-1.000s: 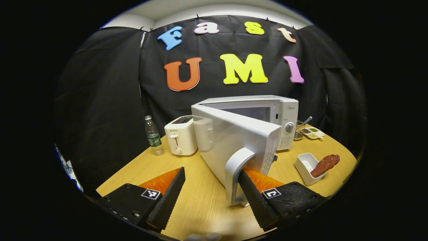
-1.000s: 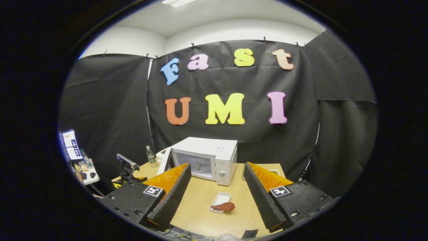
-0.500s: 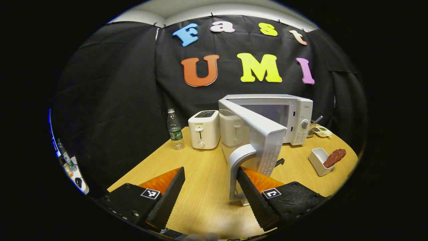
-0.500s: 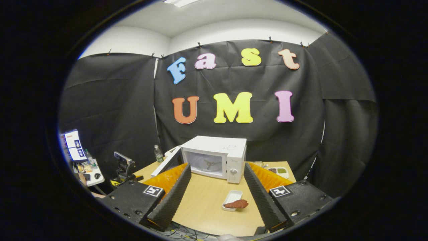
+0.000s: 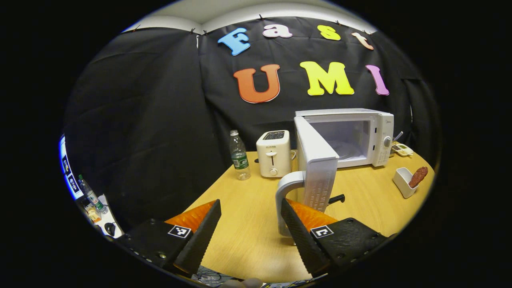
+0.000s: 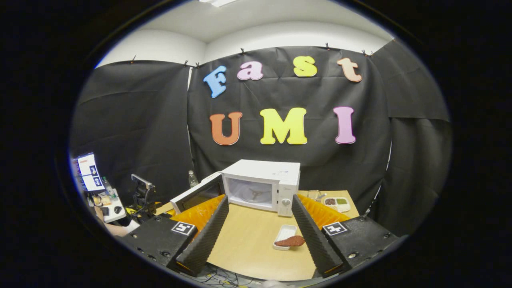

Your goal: Open the microwave oven with the left hand, put the food in, and close the microwave oven.

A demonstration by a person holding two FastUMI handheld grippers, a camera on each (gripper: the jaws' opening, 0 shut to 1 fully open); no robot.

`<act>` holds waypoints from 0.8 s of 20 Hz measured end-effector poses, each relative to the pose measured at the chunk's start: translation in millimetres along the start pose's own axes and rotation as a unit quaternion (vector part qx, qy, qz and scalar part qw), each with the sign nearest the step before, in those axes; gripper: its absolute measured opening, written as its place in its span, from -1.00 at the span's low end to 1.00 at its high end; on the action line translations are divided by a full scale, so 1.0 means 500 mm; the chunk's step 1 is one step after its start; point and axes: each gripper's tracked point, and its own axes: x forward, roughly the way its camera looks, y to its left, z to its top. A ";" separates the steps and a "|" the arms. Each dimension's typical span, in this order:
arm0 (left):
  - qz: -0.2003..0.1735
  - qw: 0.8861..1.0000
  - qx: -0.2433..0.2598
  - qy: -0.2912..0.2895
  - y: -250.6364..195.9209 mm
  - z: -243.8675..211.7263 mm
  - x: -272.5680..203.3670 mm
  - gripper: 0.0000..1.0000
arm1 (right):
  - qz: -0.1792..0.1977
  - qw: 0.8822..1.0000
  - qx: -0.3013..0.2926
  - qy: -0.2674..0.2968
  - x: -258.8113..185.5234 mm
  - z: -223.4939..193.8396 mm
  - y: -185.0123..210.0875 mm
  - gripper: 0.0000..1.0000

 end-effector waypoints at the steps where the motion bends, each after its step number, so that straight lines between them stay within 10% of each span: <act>1: 0.005 1.000 -0.008 0.000 0.011 0.001 -0.002 0.87 | -0.001 1.000 -0.001 0.003 0.003 -0.006 0.000 1.00; 16: -0.009 1.000 -0.004 -0.014 -0.068 0.042 -0.155 0.91 | -0.020 0.996 0.034 0.076 0.086 -0.225 -0.182 0.93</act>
